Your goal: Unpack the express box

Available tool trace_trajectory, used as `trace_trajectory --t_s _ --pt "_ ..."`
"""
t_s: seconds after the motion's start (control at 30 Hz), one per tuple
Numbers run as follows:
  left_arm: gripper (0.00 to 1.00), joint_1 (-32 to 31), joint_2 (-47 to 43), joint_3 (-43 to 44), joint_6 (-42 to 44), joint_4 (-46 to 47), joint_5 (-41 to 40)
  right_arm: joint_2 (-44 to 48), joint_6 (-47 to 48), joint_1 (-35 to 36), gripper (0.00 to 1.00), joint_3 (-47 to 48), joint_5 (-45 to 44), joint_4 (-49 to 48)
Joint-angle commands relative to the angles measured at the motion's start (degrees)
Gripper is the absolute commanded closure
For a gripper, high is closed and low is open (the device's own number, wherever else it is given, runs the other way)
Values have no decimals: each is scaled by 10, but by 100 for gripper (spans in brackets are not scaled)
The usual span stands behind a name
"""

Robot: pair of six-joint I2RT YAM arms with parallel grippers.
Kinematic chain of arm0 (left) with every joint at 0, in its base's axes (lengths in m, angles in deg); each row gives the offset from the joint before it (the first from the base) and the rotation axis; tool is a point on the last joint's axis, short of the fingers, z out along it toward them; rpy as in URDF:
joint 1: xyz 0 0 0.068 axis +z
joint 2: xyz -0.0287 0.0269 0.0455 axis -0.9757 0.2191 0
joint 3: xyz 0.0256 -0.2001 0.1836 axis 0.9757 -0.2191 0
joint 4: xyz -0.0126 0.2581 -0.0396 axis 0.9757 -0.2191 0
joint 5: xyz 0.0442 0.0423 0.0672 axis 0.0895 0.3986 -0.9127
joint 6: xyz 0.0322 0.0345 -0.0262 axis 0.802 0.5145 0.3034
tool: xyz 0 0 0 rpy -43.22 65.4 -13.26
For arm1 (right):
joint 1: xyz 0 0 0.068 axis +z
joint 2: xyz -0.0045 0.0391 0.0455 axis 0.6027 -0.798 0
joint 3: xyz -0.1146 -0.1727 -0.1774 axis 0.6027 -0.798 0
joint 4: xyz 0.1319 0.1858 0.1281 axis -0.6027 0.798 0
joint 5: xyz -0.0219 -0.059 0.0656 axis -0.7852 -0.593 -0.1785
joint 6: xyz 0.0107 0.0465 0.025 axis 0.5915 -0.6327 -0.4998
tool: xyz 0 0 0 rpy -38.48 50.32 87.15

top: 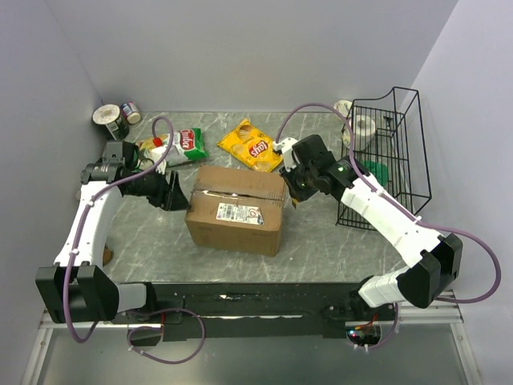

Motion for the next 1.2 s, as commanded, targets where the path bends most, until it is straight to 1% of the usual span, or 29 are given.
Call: trace_trajectory --t_s 0.0,0.07,0.1,0.17,0.2,0.27,0.3,0.37,0.4,0.43,0.5,0.6,0.67,0.8,0.9,1.03,1.07,1.1,1.17 --pt "33 3 4 18 -38 2 54 13 -1 2 100 2 7 -20" --pt "35 0 14 -4 -65 36 42 13 -1 2 100 4 12 -26" --pt "37 -1 19 -11 -83 42 42 13 -2 2 100 5 26 -28" --pt "41 -1 34 -33 -86 60 49 12 -4 2 100 14 41 -33" --pt "47 -2 39 -44 -101 74 49 11 -5 5 100 17 48 -35" --pt "52 -1 54 -70 -104 94 55 8 -7 7 100 29 64 -37" --pt "59 -1 60 -76 -104 109 64 7 -6 8 100 34 69 -35" --pt "64 0 83 -89 -99 115 70 8 -6 15 100 52 80 -35" --pt "69 3 92 -88 -93 116 71 8 -4 18 100 59 84 -35" --pt "71 8 113 -87 -84 115 82 8 -3 23 100 75 87 -35" --pt "77 32 134 -85 -62 109 90 6 -2 35 100 91 87 -39" --pt "82 74 182 -78 -30 93 86 0 2 53 100 124 86 -48" --pt "85 94 211 -71 -8 75 71 -14 -1 61 100 156 87 -52" --pt "87 105 232 -72 3 81 35 -56 0 85 100 220 88 -54" --pt "89 107 235 -81 -17 110 -1 -88 0 101 100 260 86 -60" --pt "89 110 261 -77 -40 120 -37 -128 5 128 100 315 81 -70" --pt "89 109 266 -76 -47 124 -50 -134 5 131 100 325 80 -75" --pt "89 110 271 -74 -52 125 -80 -141 5 132 100 336 78 -77" --pt "88 109 292 -64 -58 122 -105 -161 6 144 100 365 78 -78"
